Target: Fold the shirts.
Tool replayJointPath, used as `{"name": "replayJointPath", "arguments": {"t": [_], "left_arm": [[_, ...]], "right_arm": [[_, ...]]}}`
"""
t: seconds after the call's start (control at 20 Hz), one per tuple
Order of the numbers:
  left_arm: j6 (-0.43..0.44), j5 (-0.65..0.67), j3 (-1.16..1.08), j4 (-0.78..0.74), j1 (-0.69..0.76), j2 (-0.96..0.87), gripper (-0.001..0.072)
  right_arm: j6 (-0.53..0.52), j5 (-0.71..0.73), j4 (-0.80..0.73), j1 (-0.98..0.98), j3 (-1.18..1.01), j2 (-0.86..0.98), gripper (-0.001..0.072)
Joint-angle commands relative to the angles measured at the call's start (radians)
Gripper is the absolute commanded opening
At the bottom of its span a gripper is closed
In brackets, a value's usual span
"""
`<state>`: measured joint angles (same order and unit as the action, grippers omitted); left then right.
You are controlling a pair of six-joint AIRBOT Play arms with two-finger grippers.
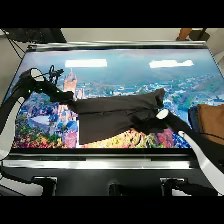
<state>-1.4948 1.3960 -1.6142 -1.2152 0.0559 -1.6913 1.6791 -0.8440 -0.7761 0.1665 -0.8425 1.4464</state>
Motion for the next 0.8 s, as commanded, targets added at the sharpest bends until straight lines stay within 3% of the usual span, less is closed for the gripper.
{"name": "replayJointPath", "arguments": {"t": [0.0,0.2,0.35,0.4,0.45,0.55,0.65,0.75], "left_arm": [[0.008,0.008,-0.001,0.004,0.000,0.021,0.0029],[0.008,0.044,0.000,0.055,0.010,0.021,0.0029],[0.024,0.038,0.000,0.076,0.038,0.020,0.0029],[0.034,0.035,0.000,0.075,0.047,0.019,0.0029],[0.033,0.032,0.000,0.075,0.053,0.019,0.0029],[0.033,0.026,0.000,0.075,0.056,0.019,0.0029],[0.033,0.026,0.000,0.075,0.055,0.019,0.0029],[0.033,0.026,0.000,0.075,0.055,0.019,0.0029]], "right_arm": [[-0.020,-0.116,-0.113,-0.127,-0.046,-0.056,0.0039],[-0.083,-0.223,-0.277,-0.343,-0.101,-0.135,0.0039],[-0.088,-0.301,-0.264,-0.422,-0.120,-0.161,0.0071],[-0.100,-0.362,-0.254,-0.415,-0.115,-0.159,0.0247],[-0.116,-0.415,-0.236,-0.390,-0.097,-0.159,0.0480],[-0.158,-0.465,-0.144,-0.292,-0.018,-0.159,0.0676],[-0.166,-0.368,-0.020,-0.156,0.070,-0.159,0.0703],[-0.149,-0.177,0.071,-0.033,0.109,-0.153,0.0704]]}}
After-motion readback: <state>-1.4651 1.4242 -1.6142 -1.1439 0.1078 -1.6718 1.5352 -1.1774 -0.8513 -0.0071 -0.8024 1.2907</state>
